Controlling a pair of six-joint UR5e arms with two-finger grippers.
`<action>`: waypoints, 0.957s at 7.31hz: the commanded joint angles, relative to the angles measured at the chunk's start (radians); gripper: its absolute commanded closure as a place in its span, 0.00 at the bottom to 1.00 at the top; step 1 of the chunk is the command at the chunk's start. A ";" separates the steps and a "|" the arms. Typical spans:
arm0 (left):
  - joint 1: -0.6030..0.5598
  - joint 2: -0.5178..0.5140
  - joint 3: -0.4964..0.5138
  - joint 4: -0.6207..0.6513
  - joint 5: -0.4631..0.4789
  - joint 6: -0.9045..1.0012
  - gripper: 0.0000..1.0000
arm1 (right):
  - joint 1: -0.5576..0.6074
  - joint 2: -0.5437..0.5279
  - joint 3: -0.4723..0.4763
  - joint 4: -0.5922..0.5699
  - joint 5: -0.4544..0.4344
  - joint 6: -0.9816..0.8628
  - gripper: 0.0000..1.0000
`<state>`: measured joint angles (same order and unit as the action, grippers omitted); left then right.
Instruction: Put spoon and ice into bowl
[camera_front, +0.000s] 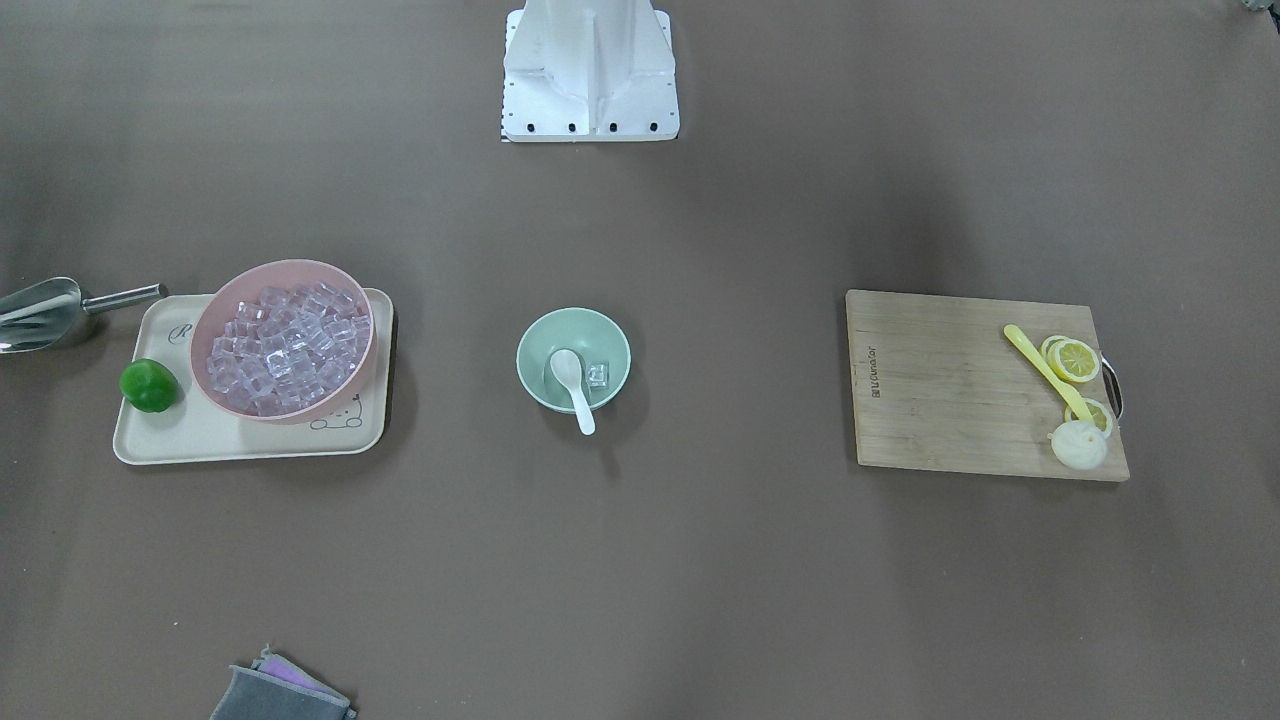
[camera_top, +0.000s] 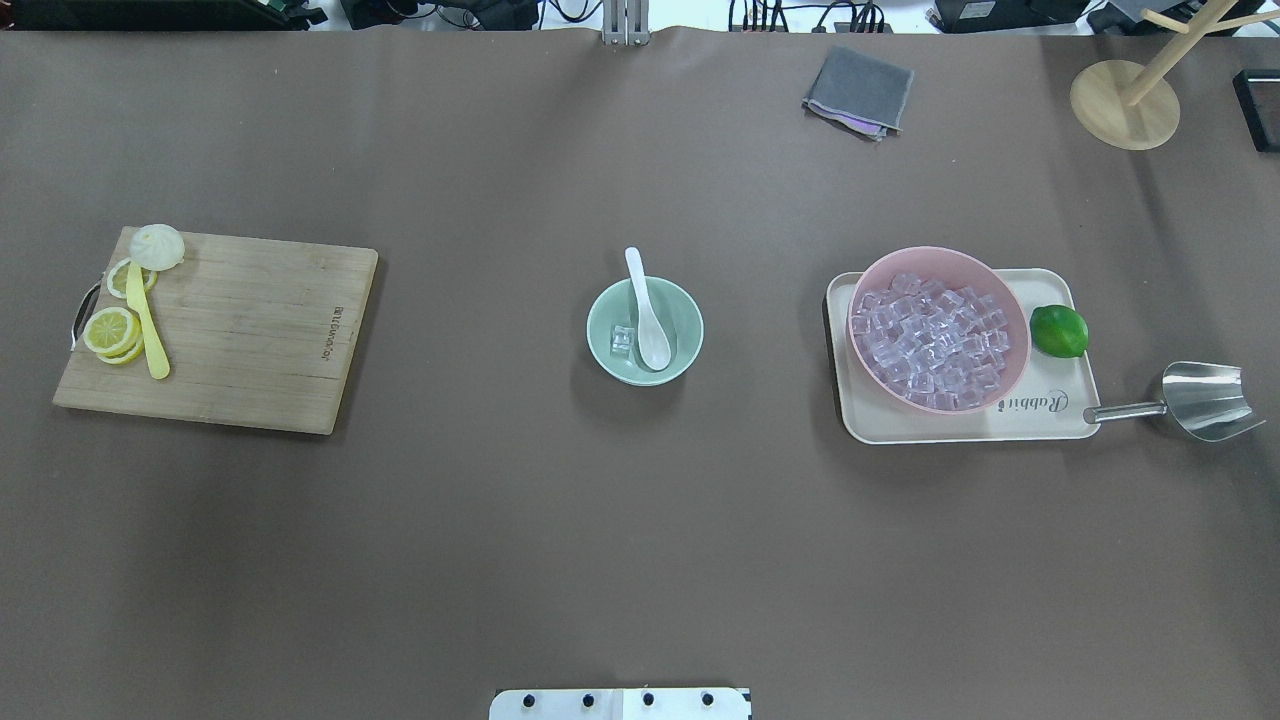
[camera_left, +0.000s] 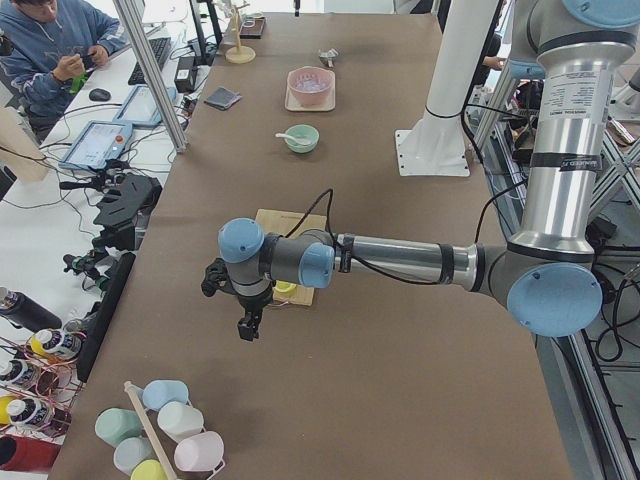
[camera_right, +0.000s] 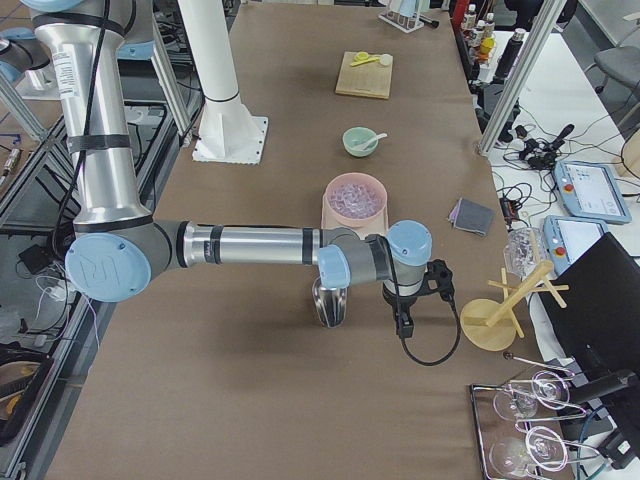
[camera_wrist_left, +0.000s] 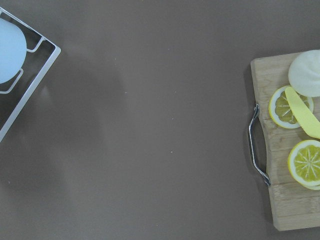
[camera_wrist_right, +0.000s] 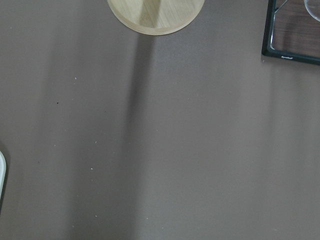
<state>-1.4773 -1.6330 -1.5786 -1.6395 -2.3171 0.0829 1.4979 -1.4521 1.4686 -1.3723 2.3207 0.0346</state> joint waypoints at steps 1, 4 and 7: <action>-0.001 -0.002 -0.007 0.001 -0.001 -0.002 0.01 | -0.018 0.009 -0.005 -0.005 0.005 -0.004 0.00; -0.001 0.007 -0.029 0.003 -0.001 -0.002 0.01 | -0.027 0.022 -0.004 -0.042 0.012 -0.001 0.00; -0.001 0.010 -0.044 0.009 0.004 -0.003 0.01 | -0.027 0.007 0.001 -0.034 0.012 -0.001 0.00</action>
<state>-1.4787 -1.6239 -1.6220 -1.6331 -2.3145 0.0800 1.4710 -1.4388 1.4675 -1.4106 2.3330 0.0337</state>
